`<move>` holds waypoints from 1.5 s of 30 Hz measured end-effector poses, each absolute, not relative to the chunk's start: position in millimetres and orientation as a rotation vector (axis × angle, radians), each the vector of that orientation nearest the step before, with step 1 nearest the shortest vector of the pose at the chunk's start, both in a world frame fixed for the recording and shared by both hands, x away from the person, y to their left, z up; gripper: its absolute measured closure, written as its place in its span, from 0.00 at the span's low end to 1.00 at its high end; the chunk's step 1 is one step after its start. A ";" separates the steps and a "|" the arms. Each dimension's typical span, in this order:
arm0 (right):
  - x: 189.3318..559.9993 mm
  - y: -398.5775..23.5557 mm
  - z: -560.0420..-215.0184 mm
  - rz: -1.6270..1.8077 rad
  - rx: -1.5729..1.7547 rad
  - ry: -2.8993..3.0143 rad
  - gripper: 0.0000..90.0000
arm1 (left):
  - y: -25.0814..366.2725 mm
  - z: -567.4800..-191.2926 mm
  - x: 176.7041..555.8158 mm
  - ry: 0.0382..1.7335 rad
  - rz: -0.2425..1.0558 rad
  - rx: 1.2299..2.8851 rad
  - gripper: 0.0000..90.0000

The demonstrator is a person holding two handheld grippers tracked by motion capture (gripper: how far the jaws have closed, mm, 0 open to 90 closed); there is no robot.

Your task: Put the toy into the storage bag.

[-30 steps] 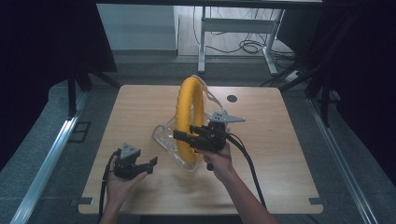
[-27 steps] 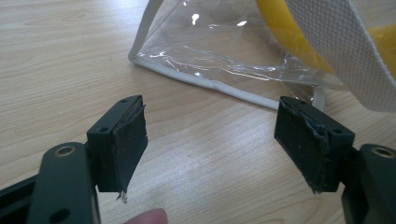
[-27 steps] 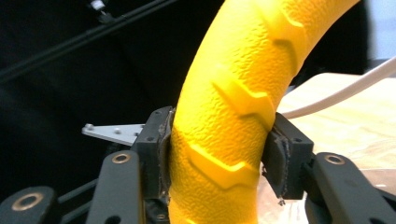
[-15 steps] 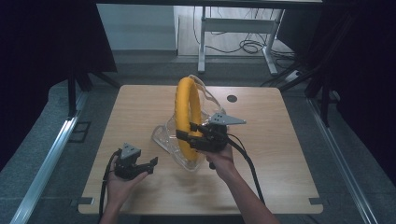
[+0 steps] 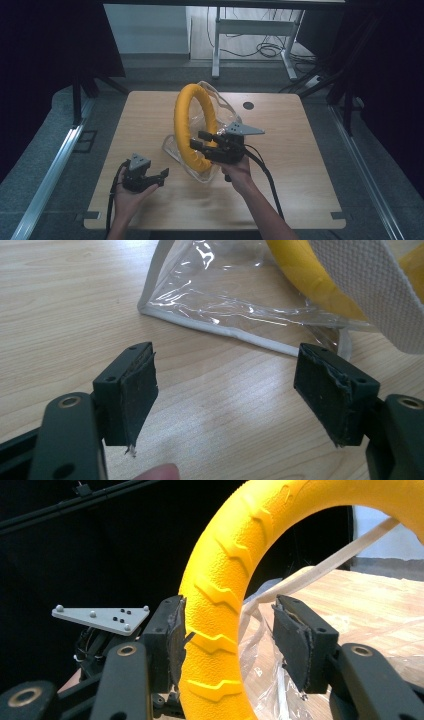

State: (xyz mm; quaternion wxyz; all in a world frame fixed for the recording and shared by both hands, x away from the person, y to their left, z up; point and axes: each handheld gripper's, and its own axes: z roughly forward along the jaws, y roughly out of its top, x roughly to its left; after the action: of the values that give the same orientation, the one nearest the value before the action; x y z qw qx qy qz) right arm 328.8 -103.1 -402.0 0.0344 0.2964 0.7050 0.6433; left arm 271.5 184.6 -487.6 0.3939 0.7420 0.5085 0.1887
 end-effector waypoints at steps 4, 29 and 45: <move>328.0 -105.6 -401.2 1.986 0.901 2.160 0.52 | 184.8 -487.2 271.3 1.290 0.480 1.881 0.28; 326.9 -190.2 -427.0 1.847 1.048 2.098 0.52 | 183.3 -488.0 269.4 1.297 0.484 1.887 0.28; 320.7 -249.0 -466.6 1.670 1.182 2.077 0.52 | 181.4 -489.3 269.8 1.299 0.484 1.896 0.28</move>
State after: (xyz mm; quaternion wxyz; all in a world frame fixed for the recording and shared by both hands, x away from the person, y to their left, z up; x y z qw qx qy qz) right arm 320.7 -249.0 -466.6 0.1130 0.4027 0.7080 0.5691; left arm 269.8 181.4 -489.3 0.3863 0.7446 0.5101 0.1900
